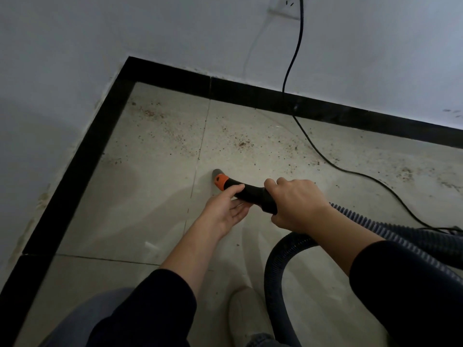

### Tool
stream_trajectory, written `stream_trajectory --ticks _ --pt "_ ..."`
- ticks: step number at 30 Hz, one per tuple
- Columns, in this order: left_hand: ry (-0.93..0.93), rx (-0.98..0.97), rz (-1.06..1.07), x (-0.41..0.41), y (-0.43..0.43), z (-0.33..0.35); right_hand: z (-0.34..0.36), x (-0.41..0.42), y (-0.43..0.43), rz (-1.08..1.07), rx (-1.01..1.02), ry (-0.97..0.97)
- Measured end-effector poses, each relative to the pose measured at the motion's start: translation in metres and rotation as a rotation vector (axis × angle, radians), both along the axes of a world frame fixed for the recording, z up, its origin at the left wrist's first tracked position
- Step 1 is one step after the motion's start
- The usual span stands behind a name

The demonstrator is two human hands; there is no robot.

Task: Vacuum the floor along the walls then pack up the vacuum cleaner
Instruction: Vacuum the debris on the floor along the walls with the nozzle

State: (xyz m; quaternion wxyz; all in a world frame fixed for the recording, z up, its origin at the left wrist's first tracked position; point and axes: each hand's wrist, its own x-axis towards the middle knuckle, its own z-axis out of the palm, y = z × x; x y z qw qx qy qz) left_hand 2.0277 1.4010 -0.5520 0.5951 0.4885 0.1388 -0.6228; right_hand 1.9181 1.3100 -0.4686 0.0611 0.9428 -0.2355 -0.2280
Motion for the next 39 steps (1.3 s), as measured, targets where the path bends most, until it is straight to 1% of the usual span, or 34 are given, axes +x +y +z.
stream_trajectory --ticks 8,16,32,39 --pt "-0.006 0.006 -0.007 -0.007 -0.006 0.000 -0.001 -0.007 -0.003 -0.013 -0.010 -0.011" --pt "-0.035 0.032 0.052 -0.002 -0.004 -0.002 -0.005 0.001 0.000 -0.022 -0.010 -0.031" --pt "-0.079 0.063 0.204 0.034 -0.001 -0.005 -0.017 0.053 0.009 -0.091 0.048 -0.091" --pt "-0.095 0.078 0.223 0.048 -0.001 -0.006 -0.018 0.067 0.008 -0.087 0.069 -0.120"
